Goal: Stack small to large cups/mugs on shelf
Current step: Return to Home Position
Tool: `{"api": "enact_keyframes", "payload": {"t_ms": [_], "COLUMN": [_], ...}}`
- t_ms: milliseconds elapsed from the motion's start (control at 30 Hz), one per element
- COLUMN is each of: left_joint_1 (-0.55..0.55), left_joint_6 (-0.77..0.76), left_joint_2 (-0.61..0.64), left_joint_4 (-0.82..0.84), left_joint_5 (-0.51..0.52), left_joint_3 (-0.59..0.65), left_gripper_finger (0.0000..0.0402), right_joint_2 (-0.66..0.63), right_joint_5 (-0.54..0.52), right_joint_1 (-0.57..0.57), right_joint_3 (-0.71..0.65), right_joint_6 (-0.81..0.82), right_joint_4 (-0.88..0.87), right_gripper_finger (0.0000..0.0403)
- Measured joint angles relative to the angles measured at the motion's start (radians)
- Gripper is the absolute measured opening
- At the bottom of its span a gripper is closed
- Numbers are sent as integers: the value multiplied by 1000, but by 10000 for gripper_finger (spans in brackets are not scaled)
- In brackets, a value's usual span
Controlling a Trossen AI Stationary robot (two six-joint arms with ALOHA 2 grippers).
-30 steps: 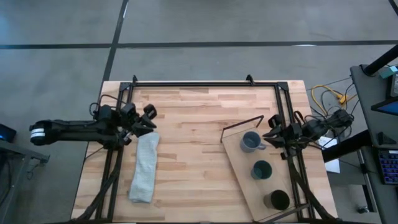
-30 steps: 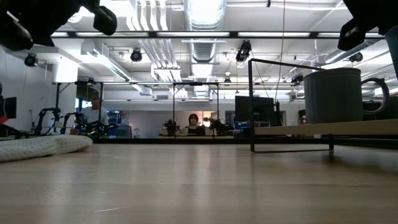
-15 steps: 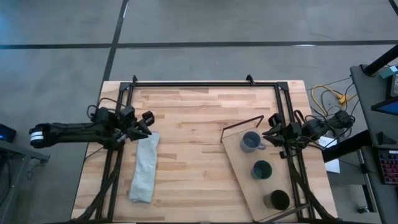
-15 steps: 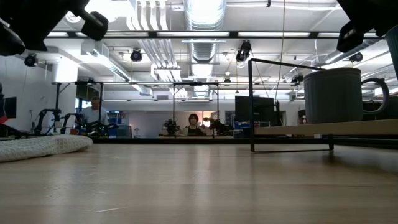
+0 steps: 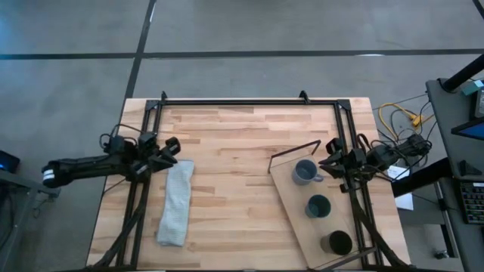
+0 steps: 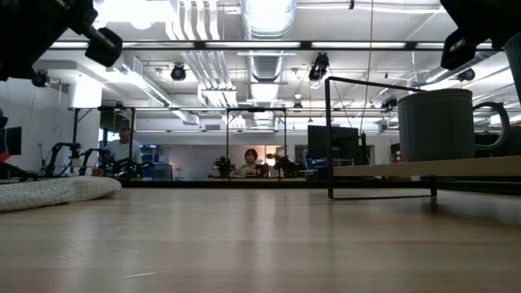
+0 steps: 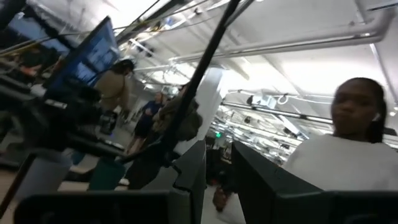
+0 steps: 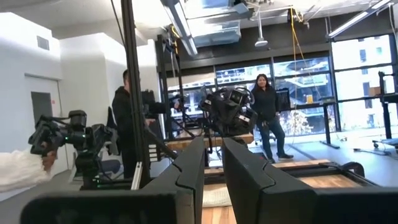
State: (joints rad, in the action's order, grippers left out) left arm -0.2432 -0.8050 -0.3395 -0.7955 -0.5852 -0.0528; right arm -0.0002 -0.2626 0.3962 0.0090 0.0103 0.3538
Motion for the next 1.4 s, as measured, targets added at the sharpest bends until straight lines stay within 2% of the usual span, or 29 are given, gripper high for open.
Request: {"api": "enact_keyframes", "payload": {"t_ms": [167,333,500,667,800,967,1033,1300,1400], "left_joint_1": [0,0,0,0,0,0,0,0,1], "left_joint_6": [55,74,80,127,196,297,339,470,474], "left_joint_2": [38,77,140,215,280,314,311,313,310], "left_joint_4": [122,171,309,379,471,651,657,658,702], "left_joint_5": [46,42,41,51,85,197,229,235,250], "left_joint_3": [5,16,18,19,19,21,21,19,19], "left_gripper_finger": [63,63,63,63,63,63,63,63,63], "right_joint_2": [0,0,0,0,0,0,0,0,0], "right_joint_5": [0,-26,-52,-52,-52,-52,-52,-47,-45], "right_joint_1": [0,-3,-19,-24,-24,-24,-24,-24,-24], "right_joint_3": [0,0,1,1,1,1,1,1,1], "right_joint_6": [17,13,2,16,39,42,42,42,41], "right_joint_4": [-28,-33,-36,-44,-44,-43,-42,-56,-81], "right_gripper_finger": [52,52,52,52,52,52,52,52,52]}}
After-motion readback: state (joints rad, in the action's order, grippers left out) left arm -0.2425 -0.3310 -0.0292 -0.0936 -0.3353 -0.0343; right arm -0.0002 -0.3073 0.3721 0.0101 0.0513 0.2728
